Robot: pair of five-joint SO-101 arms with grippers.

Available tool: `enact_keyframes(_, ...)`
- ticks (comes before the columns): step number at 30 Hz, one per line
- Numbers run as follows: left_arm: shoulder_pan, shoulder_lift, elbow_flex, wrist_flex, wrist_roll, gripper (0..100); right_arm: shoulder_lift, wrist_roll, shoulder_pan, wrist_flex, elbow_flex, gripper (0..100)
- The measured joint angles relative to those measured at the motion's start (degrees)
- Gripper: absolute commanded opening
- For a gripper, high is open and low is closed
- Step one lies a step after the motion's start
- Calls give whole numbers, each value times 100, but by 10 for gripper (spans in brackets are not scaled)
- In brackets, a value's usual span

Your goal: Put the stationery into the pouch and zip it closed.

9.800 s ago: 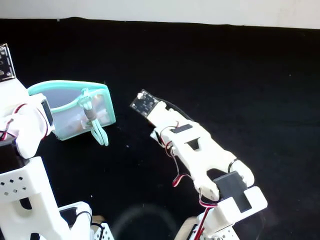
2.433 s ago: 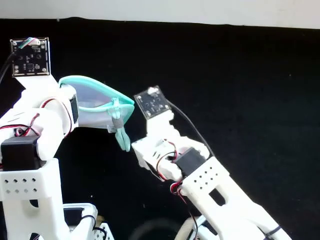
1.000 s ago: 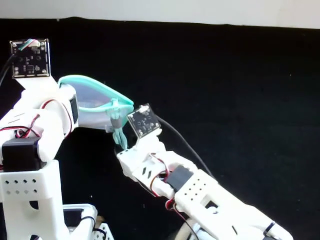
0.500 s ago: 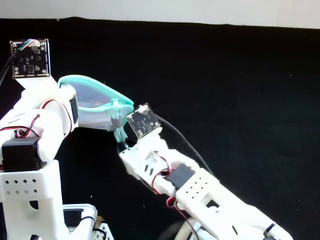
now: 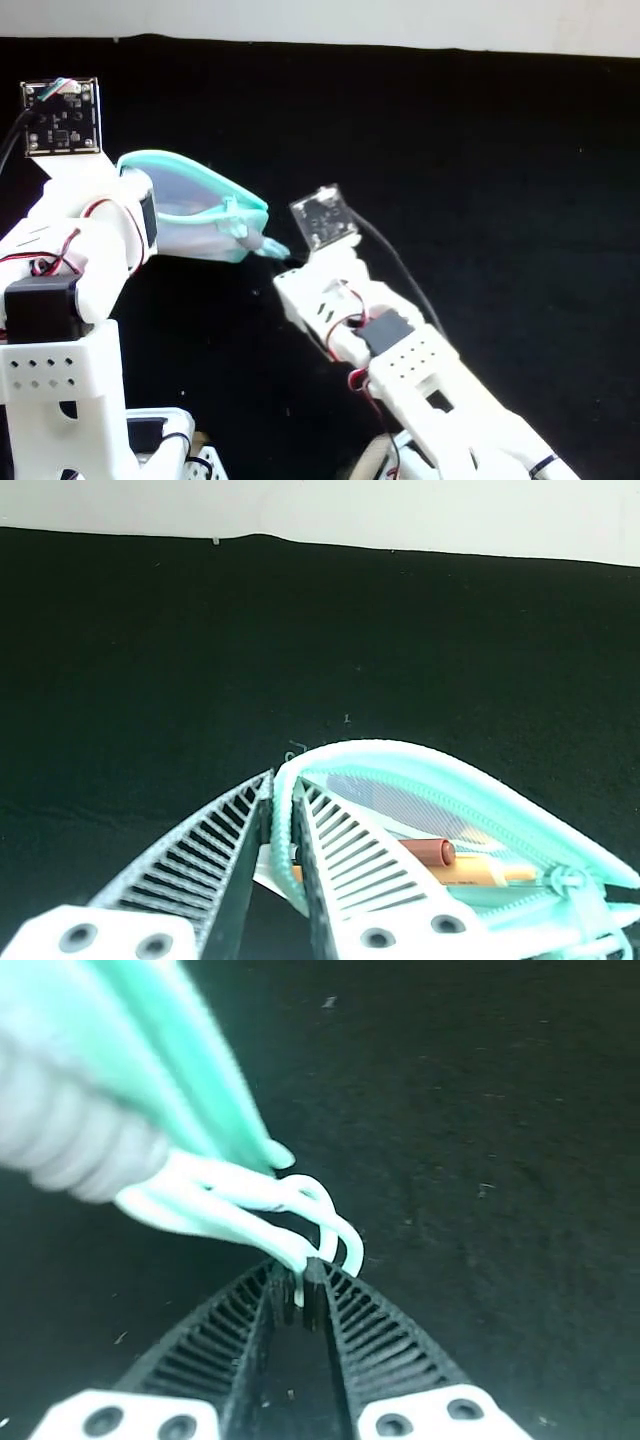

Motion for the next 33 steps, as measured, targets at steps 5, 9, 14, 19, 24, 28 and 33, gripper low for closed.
enact_keyframes(5,0,0,0,0,0,7,-123,0,264,62,-9,5)
enact_keyframes(9,0,0,0,0,0,7,-607,0,580,325,-141,5)
enact_keyframes(14,0,0,0,0,0,7,-1029,0,501,387,35,9)
enact_keyframes(19,0,0,9,0,0,7,-1090,0,9,387,457,9)
enact_keyframes(24,0,0,9,0,0,7,-1099,0,-299,387,624,10)
enact_keyframes(28,0,0,9,0,0,7,-1099,0,-501,387,677,18)
enact_keyframes(33,0,0,9,0,0,7,-1099,0,-668,387,677,124)
